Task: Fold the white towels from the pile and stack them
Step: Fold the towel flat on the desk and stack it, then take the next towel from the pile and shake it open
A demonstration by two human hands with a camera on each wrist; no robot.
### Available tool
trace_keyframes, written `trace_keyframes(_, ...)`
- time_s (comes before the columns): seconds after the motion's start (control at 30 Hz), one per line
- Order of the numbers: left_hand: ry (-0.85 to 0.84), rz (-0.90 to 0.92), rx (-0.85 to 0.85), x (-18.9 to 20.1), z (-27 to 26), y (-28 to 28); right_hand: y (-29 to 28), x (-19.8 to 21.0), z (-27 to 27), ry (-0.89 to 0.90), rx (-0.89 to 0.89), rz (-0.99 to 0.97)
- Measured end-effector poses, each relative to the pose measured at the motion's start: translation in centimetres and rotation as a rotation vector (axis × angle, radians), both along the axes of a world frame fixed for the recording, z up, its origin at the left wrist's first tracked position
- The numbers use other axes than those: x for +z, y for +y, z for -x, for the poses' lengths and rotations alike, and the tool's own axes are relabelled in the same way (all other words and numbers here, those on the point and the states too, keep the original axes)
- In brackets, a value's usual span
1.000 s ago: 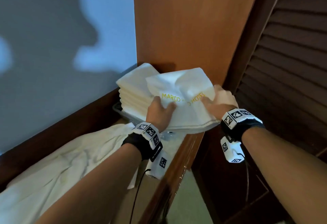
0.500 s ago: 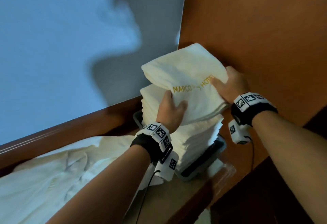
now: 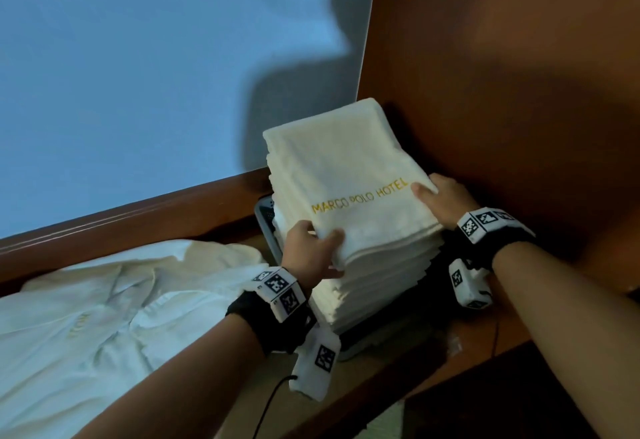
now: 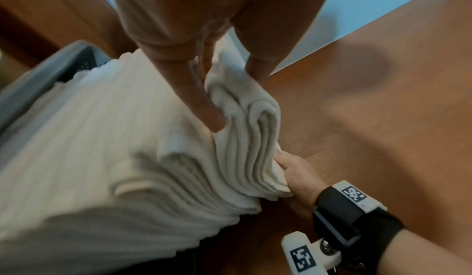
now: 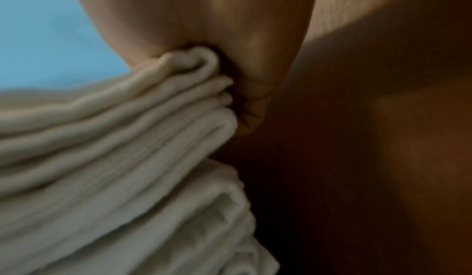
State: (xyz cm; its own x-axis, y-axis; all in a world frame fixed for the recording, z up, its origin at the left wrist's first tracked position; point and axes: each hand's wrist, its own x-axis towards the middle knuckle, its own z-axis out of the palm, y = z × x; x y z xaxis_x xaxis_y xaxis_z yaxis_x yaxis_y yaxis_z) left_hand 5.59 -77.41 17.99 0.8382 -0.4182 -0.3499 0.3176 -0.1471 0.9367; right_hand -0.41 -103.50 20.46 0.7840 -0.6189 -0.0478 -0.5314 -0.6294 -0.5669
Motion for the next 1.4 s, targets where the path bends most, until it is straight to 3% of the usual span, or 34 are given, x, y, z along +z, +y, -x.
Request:
trace_keyframes(0.17,0.057,-0.047,-0.040,-0.8,1.6,1.0,-0.2,-0.9,1.1,0.248,0.046,0.082)
trace_keyframes(0.23,-0.175,-0.182,0.009,-0.5,0.4,1.2,0.5,-0.7,1.1,0.187,0.014,0.206)
trace_keyframes(0.37,-0.830,-0.479,0.002,2.0,-4.4,1.0,4.3,-0.6,1.0,0.000,0.110,0.555)
trace_keyframes(0.5,-1.196,-0.847,-0.367,2.9,-10.2,-1.3,7.5,-1.5,0.4,0.181,0.243,0.532)
trace_keyframes(0.63,-1.211,-1.086,-0.602,2.0,-15.0,-3.0,7.6,-2.5,-1.0,0.340,0.270,0.287)
trace_keyframes(0.87,-1.042,-1.026,-0.665,-0.5,-17.6,-4.7,6.3,-5.1,-3.3,0.383,0.253,0.235)
trace_keyframes(1.07,-0.993,-1.037,-0.720,0.6,-17.2,-4.4,6.2,-4.8,-2.7,0.410,0.256,0.231)
trace_keyframes(1.23,-1.030,-1.057,-0.714,2.6,-16.0,-0.5,6.8,-3.0,-1.6,0.477,0.240,0.282)
trace_keyframes(1.4,-1.136,-1.119,-0.596,3.9,-13.4,7.9,9.4,0.4,-1.3,0.493,0.146,0.364)
